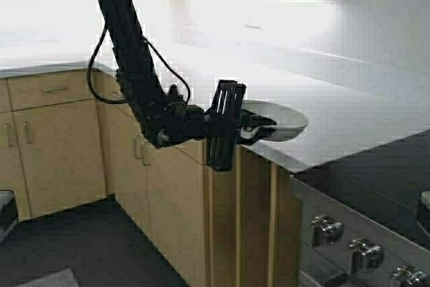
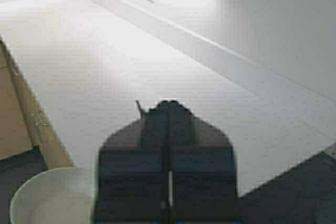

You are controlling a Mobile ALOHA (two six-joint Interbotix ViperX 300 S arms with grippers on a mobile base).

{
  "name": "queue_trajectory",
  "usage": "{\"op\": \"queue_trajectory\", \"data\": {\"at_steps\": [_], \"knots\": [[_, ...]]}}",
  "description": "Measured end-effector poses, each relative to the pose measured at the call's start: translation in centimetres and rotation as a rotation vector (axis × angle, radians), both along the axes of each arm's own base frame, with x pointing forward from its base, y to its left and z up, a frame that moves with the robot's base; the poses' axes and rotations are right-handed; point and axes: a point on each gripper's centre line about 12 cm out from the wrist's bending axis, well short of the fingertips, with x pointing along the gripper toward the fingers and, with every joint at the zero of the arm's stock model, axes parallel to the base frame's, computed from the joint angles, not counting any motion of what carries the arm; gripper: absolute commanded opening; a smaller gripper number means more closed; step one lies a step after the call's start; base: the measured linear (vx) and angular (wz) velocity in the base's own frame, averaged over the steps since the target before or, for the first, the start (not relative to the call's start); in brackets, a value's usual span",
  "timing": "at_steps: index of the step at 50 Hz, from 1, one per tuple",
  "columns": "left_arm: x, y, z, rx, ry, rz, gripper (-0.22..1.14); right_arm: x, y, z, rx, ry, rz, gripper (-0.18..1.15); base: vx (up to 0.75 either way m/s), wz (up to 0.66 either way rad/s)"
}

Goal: Wash the pan

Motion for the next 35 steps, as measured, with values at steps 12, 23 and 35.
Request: {"op": "queue_trajectory", "data": {"at_steps": [12, 23, 35], "knots": [[-0.7, 2.4, 0.5, 0.001, -0.007, 0.033, 0.02, 0.0, 0.0, 0.0, 0.0, 0.0, 0.0, 0.06, 0.1, 0.44], [-1.4, 2.9, 0.5, -0.019, -0.016, 0.028, 0.02, 0.0, 0.0, 0.0, -0.002, 0.002, -0.002, 0.06, 0.11, 0.42], [-1.2, 3.7, 0.7, -0.04, -0.031, 0.04, 0.02, 0.1, 0.0, -0.5, -0.009, 0.018, 0.002, 0.06, 0.12, 0.48]]}}
